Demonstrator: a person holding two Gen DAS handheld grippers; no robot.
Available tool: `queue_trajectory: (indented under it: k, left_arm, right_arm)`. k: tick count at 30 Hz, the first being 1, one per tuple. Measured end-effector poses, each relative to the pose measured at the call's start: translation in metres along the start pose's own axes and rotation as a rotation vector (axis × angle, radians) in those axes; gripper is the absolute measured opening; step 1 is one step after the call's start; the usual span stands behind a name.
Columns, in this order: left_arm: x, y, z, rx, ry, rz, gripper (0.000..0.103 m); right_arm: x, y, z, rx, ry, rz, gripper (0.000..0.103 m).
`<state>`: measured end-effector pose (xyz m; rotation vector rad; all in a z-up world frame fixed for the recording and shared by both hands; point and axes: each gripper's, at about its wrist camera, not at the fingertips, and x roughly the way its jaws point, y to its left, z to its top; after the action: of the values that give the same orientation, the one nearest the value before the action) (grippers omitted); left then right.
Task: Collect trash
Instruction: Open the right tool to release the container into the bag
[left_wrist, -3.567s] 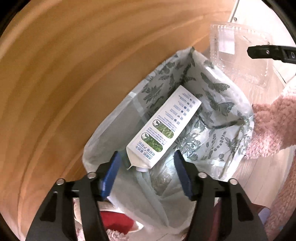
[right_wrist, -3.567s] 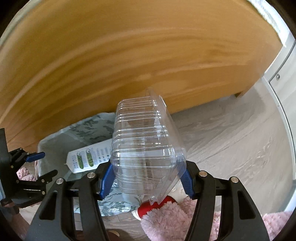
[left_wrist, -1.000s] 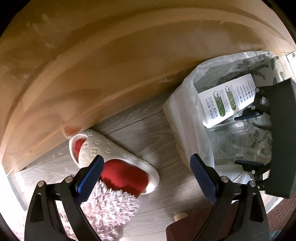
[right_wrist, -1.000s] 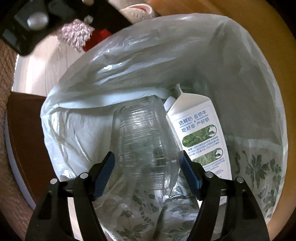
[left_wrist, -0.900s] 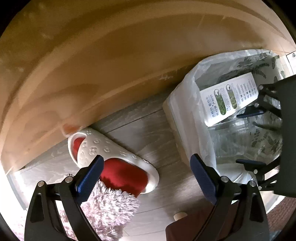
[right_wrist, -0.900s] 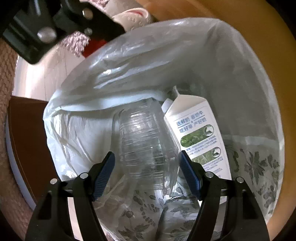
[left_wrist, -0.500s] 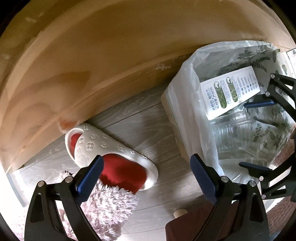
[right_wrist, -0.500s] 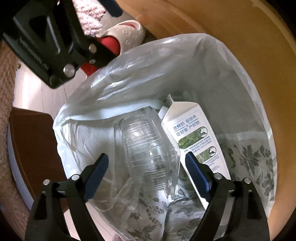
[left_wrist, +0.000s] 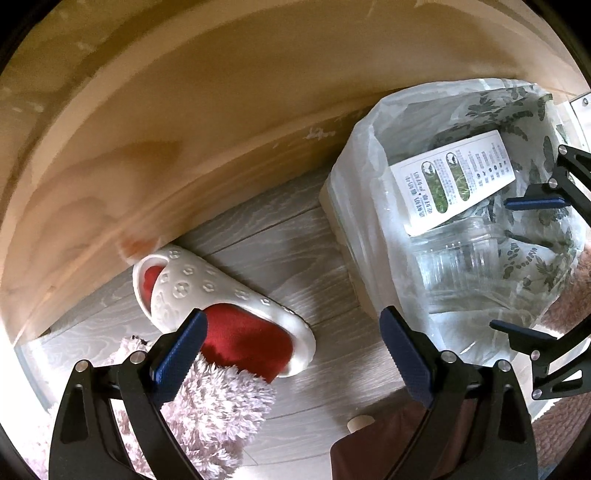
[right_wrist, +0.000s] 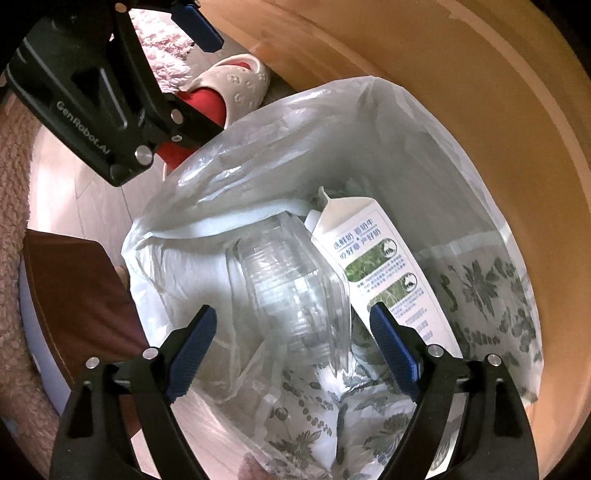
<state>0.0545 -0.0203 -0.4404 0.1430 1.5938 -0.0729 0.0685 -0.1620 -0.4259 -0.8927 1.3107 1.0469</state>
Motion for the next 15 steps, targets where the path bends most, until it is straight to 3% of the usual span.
queue_trajectory:
  k: [15]
  left_arm:
    - [-0.015,-0.004,-0.008,-0.013,-0.048,0.025,0.091]
  right_arm:
    - [-0.006,-0.007,-0.029,0.108,0.006,-0.049,0.081]
